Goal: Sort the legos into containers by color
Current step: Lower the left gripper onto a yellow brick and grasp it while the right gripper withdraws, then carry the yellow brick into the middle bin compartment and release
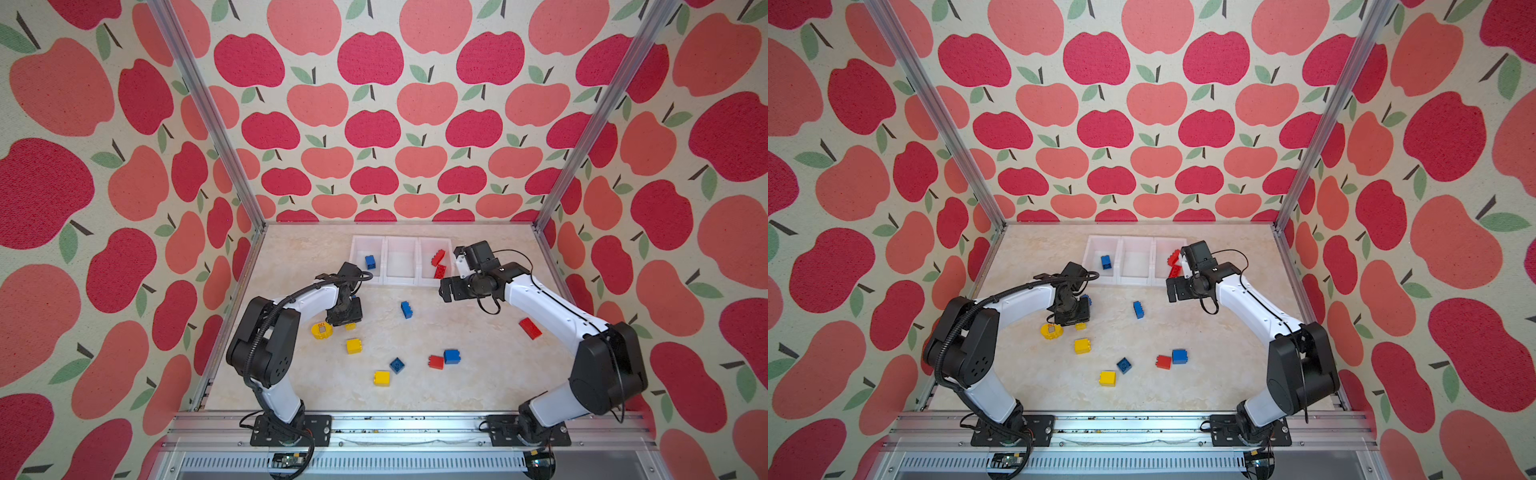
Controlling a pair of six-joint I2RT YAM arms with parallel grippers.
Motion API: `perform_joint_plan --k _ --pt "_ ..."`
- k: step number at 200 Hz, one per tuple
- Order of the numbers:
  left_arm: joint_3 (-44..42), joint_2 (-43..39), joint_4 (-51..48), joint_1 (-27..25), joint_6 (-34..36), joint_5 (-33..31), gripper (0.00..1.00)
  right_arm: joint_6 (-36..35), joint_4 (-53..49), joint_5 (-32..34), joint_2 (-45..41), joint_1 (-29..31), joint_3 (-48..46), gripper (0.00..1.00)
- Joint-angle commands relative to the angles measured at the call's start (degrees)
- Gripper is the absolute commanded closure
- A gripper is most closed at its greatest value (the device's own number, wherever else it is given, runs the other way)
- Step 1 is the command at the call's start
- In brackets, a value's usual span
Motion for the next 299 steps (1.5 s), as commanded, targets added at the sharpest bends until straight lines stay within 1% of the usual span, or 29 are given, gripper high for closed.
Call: perform_joint_plan --k 1,28,84,121,145,165,190,256,299 --pt "1.0 0.5 -0.9 -0.3 0.1 -0.8 0.59 1.4 0.4 -0.9 -1.7 -0.5 -1.1 0.01" --pt "0.9 0.2 -0.9 -0.5 0.2 -0.7 0.64 1.6 0.5 -0.9 -2.2 -0.6 -1.2 0.01" --pt "1.2 -2.4 -2.0 -1.6 0.1 -1.4 0.72 1.8 0.4 -0.8 -3.5 -1.0 -2.0 0.01" --pt "3.2 -4.4 -2.9 -3.6 0.1 -2.5 0.73 2.0 0.5 -0.9 -4.3 -1.3 -2.6 0.01" --pt "6.3 -5.3 -3.1 -5.5 0.4 -4.4 0.73 2.5 0.7 -1.2 -5.1 -1.3 -3.5 0.01" --pt "10.0 -5.0 -2.6 -7.0 2.2 -5.8 0.73 3.0 0.8 -1.2 -6.0 -1.3 -4.5 0.01" --pt "16.1 -2.1 -1.9 -8.5 5.0 -6.7 0.73 3.7 1.0 -1.4 -7.3 -1.4 -5.8 0.01" --pt "33.0 9.7 2.1 -10.1 10.9 -2.5 0.73 5.8 0.9 -2.4 -10.8 -1.6 -8.5 0.01" --pt "40.1 16.9 3.7 -10.1 13.3 -1.5 0.73 7.7 1.7 -3.8 -13.1 -2.4 -11.0 0.01"
